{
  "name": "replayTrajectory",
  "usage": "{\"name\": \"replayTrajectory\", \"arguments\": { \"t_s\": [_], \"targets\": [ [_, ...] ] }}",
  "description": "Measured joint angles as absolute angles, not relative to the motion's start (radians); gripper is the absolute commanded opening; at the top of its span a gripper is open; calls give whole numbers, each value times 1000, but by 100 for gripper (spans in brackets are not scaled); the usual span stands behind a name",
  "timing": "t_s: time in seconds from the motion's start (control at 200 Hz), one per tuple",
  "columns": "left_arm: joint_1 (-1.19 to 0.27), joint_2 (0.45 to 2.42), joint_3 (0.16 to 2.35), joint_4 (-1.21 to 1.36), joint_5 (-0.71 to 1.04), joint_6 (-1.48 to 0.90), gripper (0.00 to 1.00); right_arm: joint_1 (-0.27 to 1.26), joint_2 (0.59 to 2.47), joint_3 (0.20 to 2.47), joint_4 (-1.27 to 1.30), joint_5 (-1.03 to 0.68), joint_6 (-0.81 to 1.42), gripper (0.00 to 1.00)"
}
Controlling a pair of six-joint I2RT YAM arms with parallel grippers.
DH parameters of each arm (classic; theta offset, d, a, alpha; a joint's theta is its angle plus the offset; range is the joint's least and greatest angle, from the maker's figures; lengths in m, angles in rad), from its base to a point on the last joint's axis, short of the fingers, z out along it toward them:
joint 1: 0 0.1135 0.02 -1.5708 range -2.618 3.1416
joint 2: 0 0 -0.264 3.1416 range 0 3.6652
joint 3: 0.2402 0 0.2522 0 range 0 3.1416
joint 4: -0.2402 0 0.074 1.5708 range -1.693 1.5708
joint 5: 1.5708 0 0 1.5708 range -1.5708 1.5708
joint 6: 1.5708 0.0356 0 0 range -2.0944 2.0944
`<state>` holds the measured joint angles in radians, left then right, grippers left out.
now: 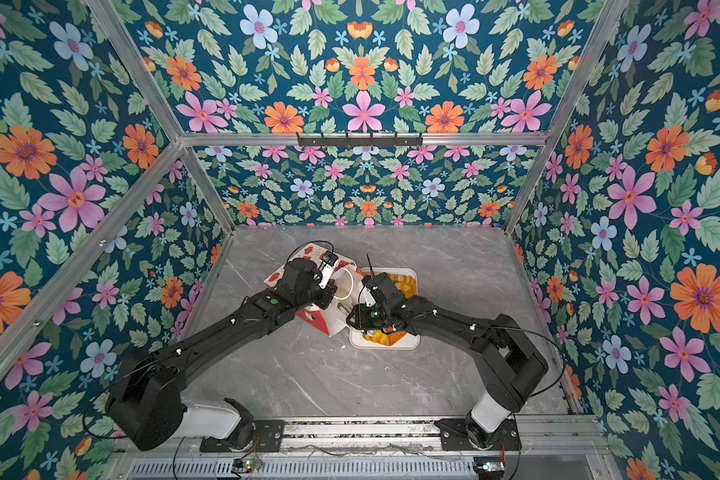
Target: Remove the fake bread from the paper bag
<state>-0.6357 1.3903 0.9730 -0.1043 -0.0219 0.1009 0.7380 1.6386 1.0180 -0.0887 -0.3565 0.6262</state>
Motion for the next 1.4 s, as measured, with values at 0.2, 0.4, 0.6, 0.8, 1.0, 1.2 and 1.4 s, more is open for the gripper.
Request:
{"name": "replayTrajectory", "arguments": {
  "t_s": [0.2,0.4,0.6,0.8,1.0,1.2,1.4],
  "targets": [
    [-636,1393,973,-104,-17,101,0,738,1734,1072,-49,-363,626,37],
    [-635,1404,977,-103,-17,94,0,738,1765,1104,-48,-364,621,24],
    [-635,1418,981,-89,-58,77,0,738,1631,1042,-101,-360,591,24],
    [-622,1439,984,-74,-109,40,0,738,1437,987,-241,-336,542,24],
    [-596,1437,978,-47,-163,1,0,739,1272,989,-472,-285,484,26],
    [-561,1414,933,-19,-204,-36,0,738,1205,1040,-696,-187,417,26],
    [-521,1371,876,10,-216,-57,0,738,1185,1127,-844,-25,328,26]
  ]
}}
